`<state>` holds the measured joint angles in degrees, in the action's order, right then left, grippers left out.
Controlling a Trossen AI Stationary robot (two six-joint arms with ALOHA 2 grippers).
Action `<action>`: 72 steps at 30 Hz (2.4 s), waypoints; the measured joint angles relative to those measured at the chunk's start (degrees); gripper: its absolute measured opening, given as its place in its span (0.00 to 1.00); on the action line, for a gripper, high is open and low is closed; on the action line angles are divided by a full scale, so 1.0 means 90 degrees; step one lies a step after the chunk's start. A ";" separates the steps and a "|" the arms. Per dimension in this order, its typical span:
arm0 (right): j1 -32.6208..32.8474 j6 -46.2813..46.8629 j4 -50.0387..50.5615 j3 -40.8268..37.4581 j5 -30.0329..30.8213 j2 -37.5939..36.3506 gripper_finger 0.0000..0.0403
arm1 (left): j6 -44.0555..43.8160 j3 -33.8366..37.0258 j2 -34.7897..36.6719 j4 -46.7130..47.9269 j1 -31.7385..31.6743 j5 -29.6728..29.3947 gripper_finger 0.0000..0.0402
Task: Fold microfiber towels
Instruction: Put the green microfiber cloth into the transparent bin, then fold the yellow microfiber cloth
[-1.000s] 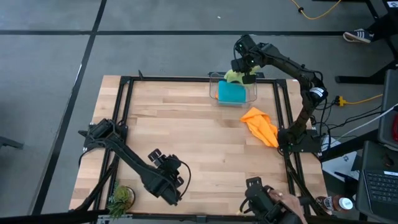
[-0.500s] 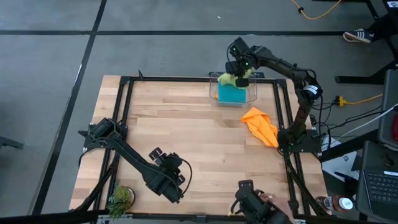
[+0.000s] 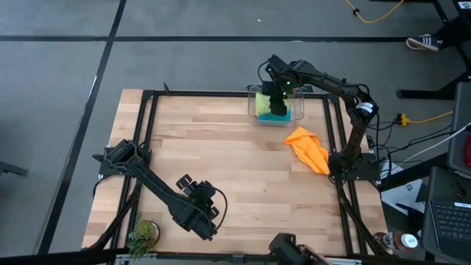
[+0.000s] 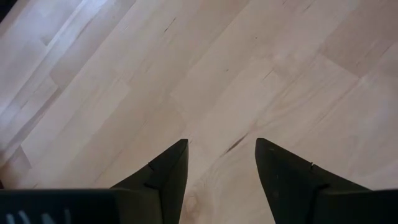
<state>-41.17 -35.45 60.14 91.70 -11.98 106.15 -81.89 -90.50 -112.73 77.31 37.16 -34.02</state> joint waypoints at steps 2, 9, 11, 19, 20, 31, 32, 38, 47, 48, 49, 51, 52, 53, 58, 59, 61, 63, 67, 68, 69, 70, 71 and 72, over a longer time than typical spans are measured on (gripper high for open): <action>0.0106 0.0172 0.0043 0.0002 -0.0222 0.0000 0.46 | 0.0000 0.0000 0.0000 0.0001 0.0014 0.0000 0.45; 0.0373 0.0503 0.0378 0.0048 0.0121 0.0000 0.57 | 0.0002 0.0000 0.0000 -0.0001 0.0052 0.0002 0.45; 0.0383 0.0716 0.0394 0.0047 0.0362 0.0000 0.57 | 0.0000 0.0000 0.0000 -0.0001 0.0057 0.0000 0.45; 0.0224 0.1063 0.0056 -0.0541 0.0729 0.0000 0.55 | 0.0001 0.0000 0.0000 -0.0001 0.0091 0.0000 0.45; 0.0197 0.1067 -0.0007 -0.0692 0.0824 0.0000 0.55 | 0.0002 0.0000 0.0000 -0.0001 0.0091 0.0000 0.45; 0.0090 0.1027 -0.0478 -0.1773 0.1971 0.0000 0.54 | 0.0002 0.0000 0.0000 0.0000 0.0088 -0.0009 0.45; 0.0090 0.1030 -0.0391 -0.1722 0.1994 0.0000 0.54 | 0.0002 0.0000 0.0000 -0.0001 0.0088 -0.0026 0.45; 0.0092 0.1077 0.0330 -0.1011 0.1965 -0.0012 0.54 | 0.0001 0.0000 0.0000 -0.0001 0.0088 -0.0114 0.45; 0.0160 0.1542 -0.0195 -0.1102 0.0654 -0.0017 0.54 | 0.0000 0.0000 0.0000 -0.0001 0.0088 -0.0117 0.45; 0.0182 0.1555 -0.0265 -0.1251 0.0680 -0.0005 0.54 | 0.0000 0.0000 0.0000 -0.0001 0.0088 -0.0117 0.45; 0.0201 0.1549 -0.0363 -0.1405 0.0690 -0.0005 0.54 | 0.0000 0.0000 0.0000 -0.0001 0.0088 -0.0117 0.45; 0.0257 0.1415 -0.0494 -0.1645 0.0706 -0.0005 0.54 | 0.0000 0.0000 0.0000 -0.0001 0.0088 -0.0127 0.45; 0.0269 0.1400 -0.0452 -0.1708 0.0785 -0.0003 0.54 | 0.0000 0.0000 0.0000 0.0001 0.0088 -0.0155 0.45; 0.0277 0.1401 -0.0428 -0.1729 0.0825 0.0000 0.54 | 0.0001 0.0000 0.0000 -0.0001 0.0088 -0.0183 0.45; 0.0281 0.1406 -0.0194 -0.1453 0.0868 -0.0137 0.54 | 0.0002 0.0000 0.0000 0.0001 0.0088 -0.0338 0.45; 0.0292 0.1425 -0.0135 -0.1354 0.0868 -0.0213 0.54 | 0.0000 0.0000 0.0000 -0.0001 0.0088 -0.0338 0.45; 0.0306 0.1506 0.0118 -0.1159 0.0871 -0.0379 0.54 | 0.0000 0.0000 0.0000 -0.0001 0.0088 -0.0340 0.45; 0.0342 0.1646 0.0452 -0.0983 0.0873 -0.0580 0.54 | 0.0000 0.0000 0.0000 -0.0001 0.0088 -0.0340 0.45; 0.0521 0.2328 0.1087 -0.0947 0.0872 -0.1245 0.54 | 0.0000 0.0000 0.0000 -0.0001 0.0088 -0.0338 0.45; 0.0605 0.2658 0.1278 -0.0987 0.0874 -0.1439 0.54 | 0.0001 0.0000 0.0000 -0.0002 0.0088 -0.0338 0.45; 0.0699 0.3133 0.1441 -0.1050 0.0838 -0.1628 0.54 | 0.0000 0.0000 0.0000 -0.0001 0.0088 -0.0338 0.45; 0.0825 0.3659 0.1627 -0.1115 0.0756 -0.1820 0.54 | 0.0000 0.0000 0.0000 -0.0001 0.0088 -0.0336 0.45; 0.0971 0.4049 0.1734 -0.1208 0.0685 -0.2020 0.54 | 0.0000 0.0000 0.0000 -0.0003 0.0088 -0.0338 0.45; 0.1117 0.4233 0.1736 -0.1320 0.0683 -0.2221 0.54 | 0.0000 0.0000 0.0000 -0.0003 0.0088 -0.0338 0.45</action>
<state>-31.11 2.65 75.76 79.82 -5.84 86.16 -81.89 -90.50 -112.73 77.28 37.95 -37.06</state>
